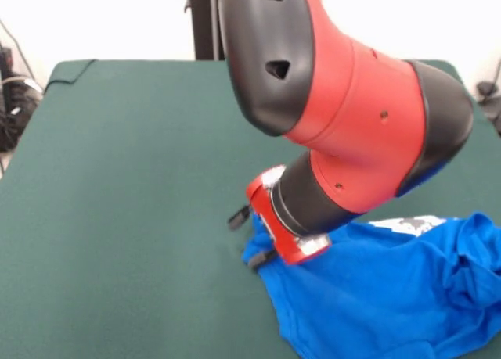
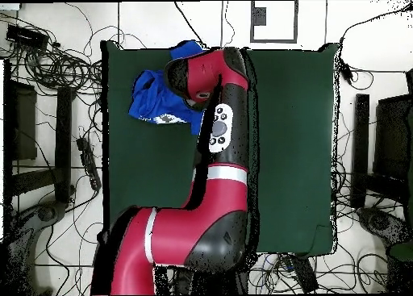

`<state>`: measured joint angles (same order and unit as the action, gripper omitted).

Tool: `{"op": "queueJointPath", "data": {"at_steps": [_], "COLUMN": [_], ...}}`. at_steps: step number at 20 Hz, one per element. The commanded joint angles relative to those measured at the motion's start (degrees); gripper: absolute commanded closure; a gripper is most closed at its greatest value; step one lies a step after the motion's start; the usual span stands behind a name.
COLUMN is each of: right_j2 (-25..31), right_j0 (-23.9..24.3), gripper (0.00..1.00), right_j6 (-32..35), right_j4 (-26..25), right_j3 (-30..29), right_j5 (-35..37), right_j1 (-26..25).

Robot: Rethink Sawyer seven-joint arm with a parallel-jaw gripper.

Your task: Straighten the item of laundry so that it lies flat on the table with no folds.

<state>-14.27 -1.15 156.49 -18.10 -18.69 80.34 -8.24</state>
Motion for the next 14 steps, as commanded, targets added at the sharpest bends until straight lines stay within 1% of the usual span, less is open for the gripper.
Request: {"op": "queueJointPath", "data": {"at_steps": [1, 4, 7, 14], "right_j2": [1.1, 0.7, -0.1, -2.4], "right_j0": [-0.4, -0.4, -0.7, -1.4], "gripper": [0.0, 0.0, 0.0, 0.0], "right_j6": [-32.9, -32.7, -31.6, -32.0], "right_j4": [-3.5, -3.7, -4.7, -3.4], "right_j3": [10.4, 11.1, 11.9, 13.7], "right_j5": [17.8, 16.7, 13.4, 15.9], "right_j1": [-8.3, -8.8, -9.2, -9.0]}}
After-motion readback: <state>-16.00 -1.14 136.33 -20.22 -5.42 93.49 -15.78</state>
